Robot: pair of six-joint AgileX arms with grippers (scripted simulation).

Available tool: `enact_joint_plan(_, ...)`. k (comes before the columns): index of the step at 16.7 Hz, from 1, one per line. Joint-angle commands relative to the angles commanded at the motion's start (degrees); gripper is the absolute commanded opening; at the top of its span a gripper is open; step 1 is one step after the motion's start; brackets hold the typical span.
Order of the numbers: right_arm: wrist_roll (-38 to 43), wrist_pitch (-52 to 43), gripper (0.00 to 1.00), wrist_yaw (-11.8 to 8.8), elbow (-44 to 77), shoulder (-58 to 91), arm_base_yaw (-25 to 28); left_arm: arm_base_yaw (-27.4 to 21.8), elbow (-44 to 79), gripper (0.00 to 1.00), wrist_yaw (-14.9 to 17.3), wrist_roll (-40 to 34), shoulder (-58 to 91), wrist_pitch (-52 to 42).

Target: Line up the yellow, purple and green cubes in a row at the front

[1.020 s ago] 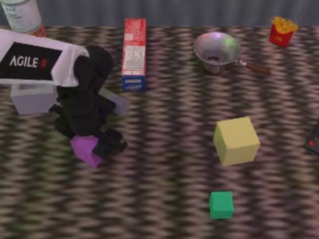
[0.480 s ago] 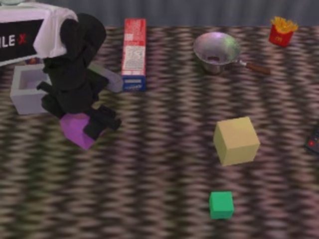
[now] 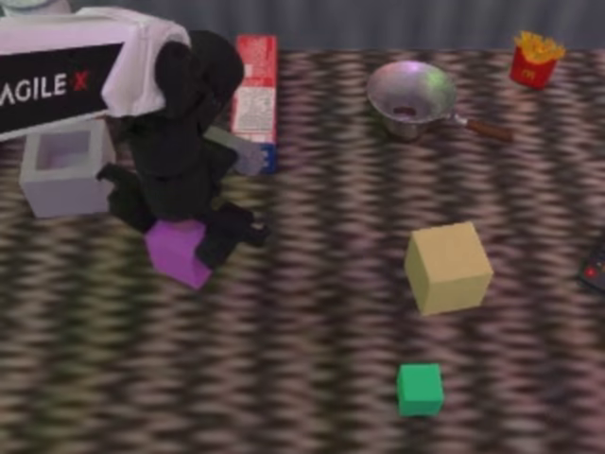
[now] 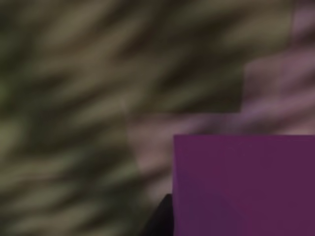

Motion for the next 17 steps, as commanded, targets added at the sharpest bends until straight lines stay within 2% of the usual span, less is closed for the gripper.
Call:
enact_joint_plan(11,0.0,0.0,1.0,0.0,0.0,0.0,0.0,-23.56,3.62,0.0,-0.92,-49.74,0.9,-4.57)
enact_joint_plan(14,0.0,0.0,1.0,0.0,0.0,0.0,0.0,-27.73,4.12,0.0,-1.23,-57.28,0.2,-4.85)
enact_joint_plan(17,0.0,0.0,1.0,0.0,0.0,0.0,0.0,-28.99,4.32,0.0,-1.35,-59.32,-0.05,-4.9)
